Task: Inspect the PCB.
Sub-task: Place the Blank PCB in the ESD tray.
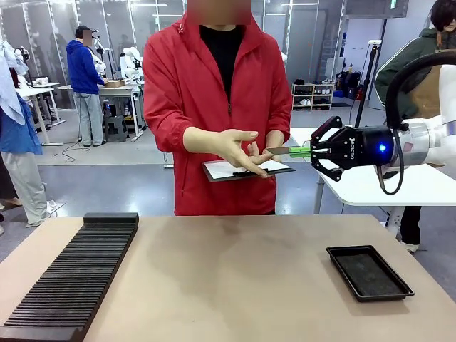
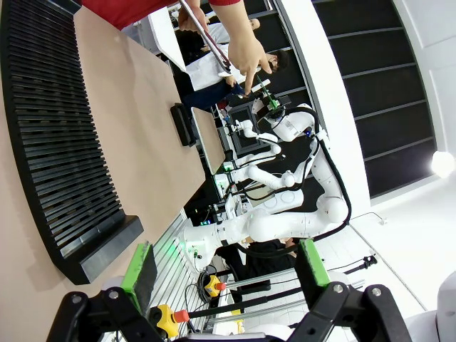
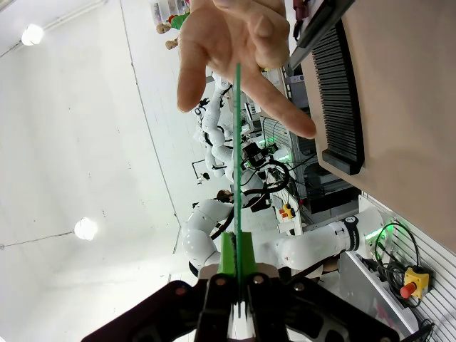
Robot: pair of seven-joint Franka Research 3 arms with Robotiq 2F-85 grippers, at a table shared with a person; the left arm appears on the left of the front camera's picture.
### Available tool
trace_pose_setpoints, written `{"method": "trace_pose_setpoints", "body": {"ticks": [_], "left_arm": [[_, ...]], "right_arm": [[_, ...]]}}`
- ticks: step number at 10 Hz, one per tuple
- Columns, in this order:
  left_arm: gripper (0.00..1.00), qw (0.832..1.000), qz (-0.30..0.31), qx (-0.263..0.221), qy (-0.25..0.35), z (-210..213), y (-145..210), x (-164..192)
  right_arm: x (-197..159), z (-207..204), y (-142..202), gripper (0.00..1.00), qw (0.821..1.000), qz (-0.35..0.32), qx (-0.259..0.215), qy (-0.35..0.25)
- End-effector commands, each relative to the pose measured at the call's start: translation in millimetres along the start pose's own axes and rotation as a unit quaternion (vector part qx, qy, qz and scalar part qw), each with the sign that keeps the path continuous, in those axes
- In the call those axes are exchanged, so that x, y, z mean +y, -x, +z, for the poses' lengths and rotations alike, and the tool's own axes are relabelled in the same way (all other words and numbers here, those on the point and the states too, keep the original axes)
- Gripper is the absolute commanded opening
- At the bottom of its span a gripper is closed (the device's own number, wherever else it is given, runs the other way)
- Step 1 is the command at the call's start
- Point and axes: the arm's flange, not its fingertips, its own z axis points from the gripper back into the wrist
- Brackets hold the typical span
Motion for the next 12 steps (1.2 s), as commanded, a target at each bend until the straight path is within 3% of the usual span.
{"method": "trace_pose_setpoints", "body": {"ticks": [1, 2, 4, 6, 9, 12], "left_arm": [[1.00, 1.000, -0.003, 0.009, -0.007, 2, 1, -3], [1.00, 1.000, -0.003, 0.009, -0.007, 2, 1, -3], [1.00, 1.000, -0.003, 0.009, -0.007, 2, 1, -3], [1.00, 1.000, -0.003, 0.009, -0.007, 2, 1, -3], [1.00, 1.000, -0.003, 0.009, -0.007, 2, 1, -3], [1.00, 1.000, -0.003, 0.009, -0.007, 2, 1, -3]], "right_arm": [[2, -1, 1, 0.00, 1.000, 0.000, 0.001, 0.000], [0, 0, 0, 0.03, 1.000, 0.000, 0.000, 0.000], [2, 30, 17, 0.03, 0.993, 0.098, -0.002, 0.065], [-12, 75, 25, 0.03, 0.964, 0.184, -0.063, 0.180], [-58, 128, 20, 0.03, 0.944, 0.212, -0.053, 0.248], [-108, 145, 11, 0.03, 0.928, 0.226, -0.038, 0.295]]}}
